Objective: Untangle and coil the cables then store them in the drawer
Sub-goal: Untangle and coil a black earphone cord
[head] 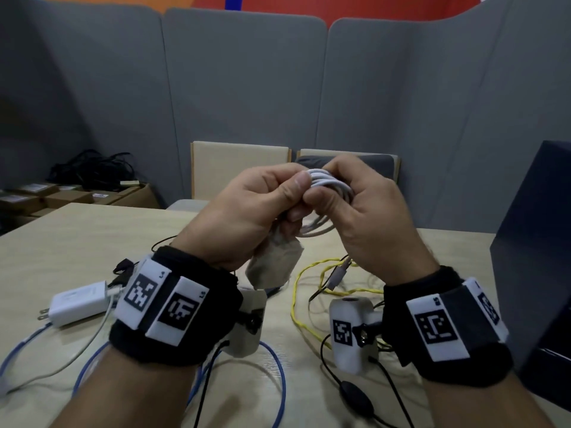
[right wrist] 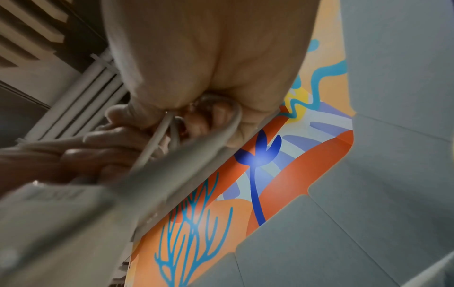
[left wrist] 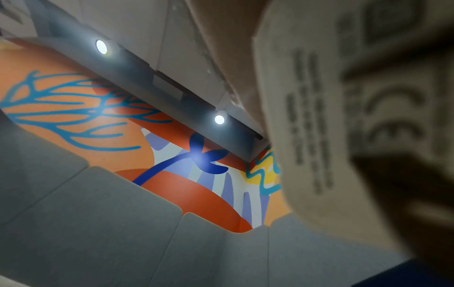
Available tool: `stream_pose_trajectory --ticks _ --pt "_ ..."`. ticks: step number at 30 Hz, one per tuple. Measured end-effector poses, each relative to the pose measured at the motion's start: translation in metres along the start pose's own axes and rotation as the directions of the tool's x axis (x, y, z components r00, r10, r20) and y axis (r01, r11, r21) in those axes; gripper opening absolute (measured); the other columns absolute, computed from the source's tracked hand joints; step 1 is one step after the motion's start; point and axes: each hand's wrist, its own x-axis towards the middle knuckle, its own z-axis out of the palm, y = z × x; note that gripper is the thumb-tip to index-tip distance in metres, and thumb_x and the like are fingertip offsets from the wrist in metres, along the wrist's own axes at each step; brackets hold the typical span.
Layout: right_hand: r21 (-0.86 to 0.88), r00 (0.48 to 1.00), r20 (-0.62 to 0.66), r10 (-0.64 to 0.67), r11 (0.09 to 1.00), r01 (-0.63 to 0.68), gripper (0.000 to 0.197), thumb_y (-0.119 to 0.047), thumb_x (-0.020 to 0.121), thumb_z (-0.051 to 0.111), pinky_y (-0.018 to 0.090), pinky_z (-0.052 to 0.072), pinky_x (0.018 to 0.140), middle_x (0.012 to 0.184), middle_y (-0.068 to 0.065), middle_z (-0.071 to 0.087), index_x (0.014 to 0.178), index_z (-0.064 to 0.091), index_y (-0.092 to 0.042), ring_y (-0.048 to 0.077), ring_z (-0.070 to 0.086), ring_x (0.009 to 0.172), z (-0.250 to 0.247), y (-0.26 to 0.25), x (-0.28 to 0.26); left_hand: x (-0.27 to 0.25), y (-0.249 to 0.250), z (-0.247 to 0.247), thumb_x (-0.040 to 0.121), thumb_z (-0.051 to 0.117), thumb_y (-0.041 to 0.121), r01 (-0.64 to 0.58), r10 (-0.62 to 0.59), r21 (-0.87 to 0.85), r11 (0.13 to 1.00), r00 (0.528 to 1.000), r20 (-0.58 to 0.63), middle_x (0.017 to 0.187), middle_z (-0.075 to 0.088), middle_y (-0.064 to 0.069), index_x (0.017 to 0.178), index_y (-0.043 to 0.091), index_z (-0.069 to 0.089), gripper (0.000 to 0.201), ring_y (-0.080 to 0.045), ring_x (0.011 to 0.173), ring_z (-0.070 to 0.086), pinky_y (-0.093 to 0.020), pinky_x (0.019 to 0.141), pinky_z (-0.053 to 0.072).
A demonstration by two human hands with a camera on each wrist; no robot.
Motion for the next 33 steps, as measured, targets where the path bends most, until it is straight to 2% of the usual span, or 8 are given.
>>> stream_pose_trajectory --ticks 4,13,20,23,26,29,31,33 --pt "0.100 0.994 -0.109 -0.011 0.995 0.021 0.019 -0.045 0.088 0.060 0.026 0.051 0.058 0.067 -0.012 0.066 0.081 0.054 -0.029 0.003 0.063 0.063 0.001 -0.004 -0.001 0.003 -0.002 0.006 0.094 0.048 0.019 -0.036 0.029 -0.106 0.994 0.998 -0.060 0.064 0.051 0.002 0.098 0.009 0.053 0.012 -0.010 0.056 0.044 -0.020 0.054 0.040" --pt "-0.066 0.970 -0.243 0.010 0.997 -0.027 0.034 -0.039 0.095 0.059 0.039 0.044 0.054 0.068 0.013 0.060 0.083 0.058 -0.008 0.024 0.053 0.060 -0.007 -0.003 0.000 0.005 -0.002 0.015 0.093 0.049 0.017 -0.098 0.113 0.174 0.980 0.990 -0.080 0.082 0.064 0.005 0.114 0.013 0.053 0.022 -0.020 0.082 0.069 -0.042 0.083 0.055" --pt "-0.100 0.952 -0.304 0.010 0.994 -0.043 0.033 -0.038 0.095 0.058 0.024 0.038 0.049 0.061 0.004 0.054 0.081 0.058 -0.009 0.018 0.050 0.059 -0.008 0.000 0.001 0.009 -0.008 0.025 0.091 0.046 0.016 -0.120 0.178 0.389 0.913 0.977 -0.116 0.091 0.060 0.022 0.116 0.035 0.056 0.033 -0.018 0.084 0.070 -0.040 0.082 0.057" --pt "-0.070 0.947 -0.320 0.009 0.997 -0.033 0.034 -0.040 0.094 0.059 0.036 0.044 0.053 0.063 0.009 0.056 0.080 0.058 -0.009 0.022 0.052 0.059 -0.008 0.001 0.001 0.012 -0.013 0.026 0.093 0.046 0.014 -0.136 0.218 0.427 0.894 0.964 -0.150 0.085 0.060 0.020 0.117 0.038 0.056 0.035 -0.015 0.077 0.069 -0.031 0.072 0.055" --pt "0.015 0.962 -0.269 0.035 0.999 -0.032 0.033 -0.042 0.092 0.062 0.042 0.046 0.056 0.068 0.010 0.060 0.083 0.060 -0.010 0.027 0.054 0.063 -0.008 0.004 0.002 0.013 -0.018 0.026 0.096 0.046 -0.003 -0.153 0.269 0.428 0.891 0.937 -0.225 0.085 0.063 0.019 0.123 0.025 0.060 0.042 -0.011 0.074 0.063 -0.019 0.067 0.049" --pt "0.117 0.989 -0.100 0.106 0.989 -0.095 0.040 -0.060 0.081 0.060 0.026 0.039 0.048 0.065 -0.009 0.059 0.093 0.064 -0.021 0.005 0.048 0.052 -0.013 0.008 0.002 0.013 -0.021 0.021 0.093 0.046 -0.010 -0.140 0.303 0.481 0.865 0.911 -0.281 0.098 0.066 0.002 0.127 0.017 0.062 0.047 -0.012 0.075 0.061 -0.020 0.068 0.049" --pt "0.116 0.990 -0.004 0.138 0.984 -0.137 0.043 -0.064 0.077 0.057 0.019 0.037 0.052 0.065 -0.019 0.057 0.098 0.063 -0.027 0.002 0.049 0.051 -0.016 0.013 0.003 0.013 -0.021 0.015 0.092 0.047 -0.006 -0.125 0.328 0.522 0.844 0.890 -0.316 0.090 0.063 0.013 0.127 0.018 0.063 0.046 -0.011 0.078 0.062 -0.022 0.072 0.050" --pt "0.057 0.987 0.053 0.154 0.986 -0.157 0.035 -0.063 0.080 0.054 0.026 0.041 0.056 0.068 -0.018 0.058 0.095 0.062 -0.033 0.003 0.049 0.053 -0.020 0.017 0.002 0.012 -0.020 0.009 0.091 0.047 0.000 -0.114 0.348 0.554 0.825 0.874 -0.339 0.082 0.058 0.020 0.126 0.019 0.064 0.044 -0.010 0.080 0.062 -0.025 0.075 0.051"
